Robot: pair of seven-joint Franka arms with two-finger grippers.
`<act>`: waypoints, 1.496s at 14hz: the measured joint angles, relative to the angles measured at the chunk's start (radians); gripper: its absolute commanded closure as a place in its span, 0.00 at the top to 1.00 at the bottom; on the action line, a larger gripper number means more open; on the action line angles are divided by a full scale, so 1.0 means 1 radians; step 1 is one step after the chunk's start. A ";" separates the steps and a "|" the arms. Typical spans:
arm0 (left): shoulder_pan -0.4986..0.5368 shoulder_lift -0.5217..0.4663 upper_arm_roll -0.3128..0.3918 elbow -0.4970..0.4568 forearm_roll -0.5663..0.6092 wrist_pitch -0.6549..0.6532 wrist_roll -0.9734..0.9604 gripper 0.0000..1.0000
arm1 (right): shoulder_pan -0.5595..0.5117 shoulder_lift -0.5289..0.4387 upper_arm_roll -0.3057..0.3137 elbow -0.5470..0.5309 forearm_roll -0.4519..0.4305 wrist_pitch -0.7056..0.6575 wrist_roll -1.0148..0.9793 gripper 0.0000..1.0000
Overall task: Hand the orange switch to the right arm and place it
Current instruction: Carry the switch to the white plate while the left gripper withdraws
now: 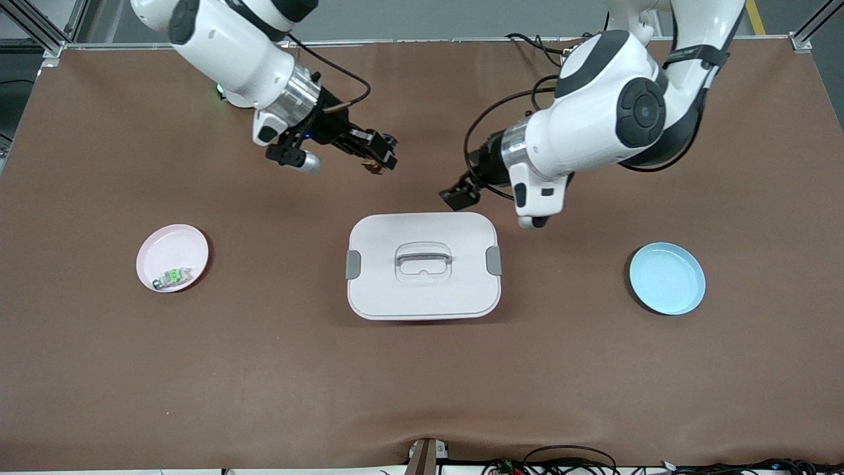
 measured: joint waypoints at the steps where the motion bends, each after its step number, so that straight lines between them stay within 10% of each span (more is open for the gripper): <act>1: 0.014 -0.004 0.001 0.002 0.048 -0.022 0.016 1.00 | -0.031 -0.001 -0.001 0.026 -0.029 -0.074 -0.041 0.07; 10: 0.219 -0.065 0.008 0.042 0.376 -0.197 0.372 1.00 | -0.303 0.000 -0.005 0.131 -0.207 -0.452 -0.749 0.10; 15: 0.263 -0.071 0.009 0.043 0.562 -0.198 0.681 1.00 | -0.348 0.005 -0.004 0.129 -0.462 -0.504 -1.048 0.10; 21: 0.316 -0.126 0.012 0.048 0.574 -0.200 0.912 1.00 | -0.509 0.042 -0.005 0.116 -0.561 -0.479 -1.552 0.09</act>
